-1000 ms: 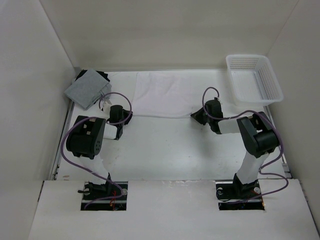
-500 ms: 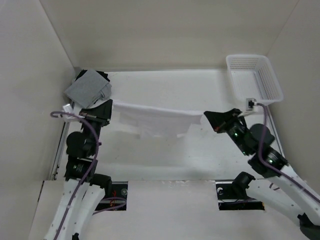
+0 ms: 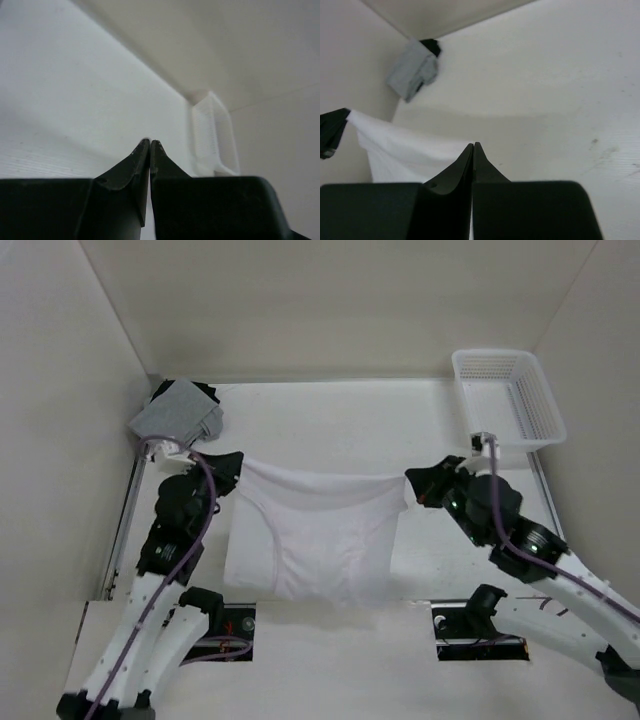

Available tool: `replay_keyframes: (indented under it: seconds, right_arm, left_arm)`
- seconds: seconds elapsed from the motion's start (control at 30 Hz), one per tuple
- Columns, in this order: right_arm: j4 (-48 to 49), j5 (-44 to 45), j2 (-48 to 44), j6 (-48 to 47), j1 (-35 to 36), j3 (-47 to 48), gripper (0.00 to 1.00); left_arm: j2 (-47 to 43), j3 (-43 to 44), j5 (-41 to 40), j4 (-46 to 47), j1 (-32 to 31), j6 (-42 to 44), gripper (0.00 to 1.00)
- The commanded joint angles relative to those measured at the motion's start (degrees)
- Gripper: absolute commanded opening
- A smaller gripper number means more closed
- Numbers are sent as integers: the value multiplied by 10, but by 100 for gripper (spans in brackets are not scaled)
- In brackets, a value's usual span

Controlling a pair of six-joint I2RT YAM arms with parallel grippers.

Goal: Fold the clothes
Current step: Fold the tank top

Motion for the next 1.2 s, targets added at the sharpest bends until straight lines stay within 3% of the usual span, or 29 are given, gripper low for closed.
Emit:
replay_keyframes:
  seconds: [0.0,0.1,0.23,0.3,0.4,0.53,0.83,1.17]
  right_arm:
    - [110,-168,89,-16,-144,-49,1]
    - [227,-276,225,8,-261,-58,1]
    - [301,-339,441,19,-329,37,1]
    - [300,-354,522,21,-349,99,0]
    - [298,-368,566,31,-364,141,0]
    - [304,-365,523,26,-361,98,0]
    - [361,-342,303,43,-322,-174,1]
    - [297,-295,169,52,-234,-290,2]
  left_arm:
    - [112,-27,-9,86,22,11,0]
    - [297,3,1,199,31,3,0]
    - [528,119,17,256,39,-5,0]
    - [594,174,35,253,51,-21,0]
    - [632,222,66,254,59,-32,0]
    - [588,182,75,267,58,-36,1]
    - [377,-114,146,342,117,-74,1]
    - [179,-233,217,246,158,-54,1]
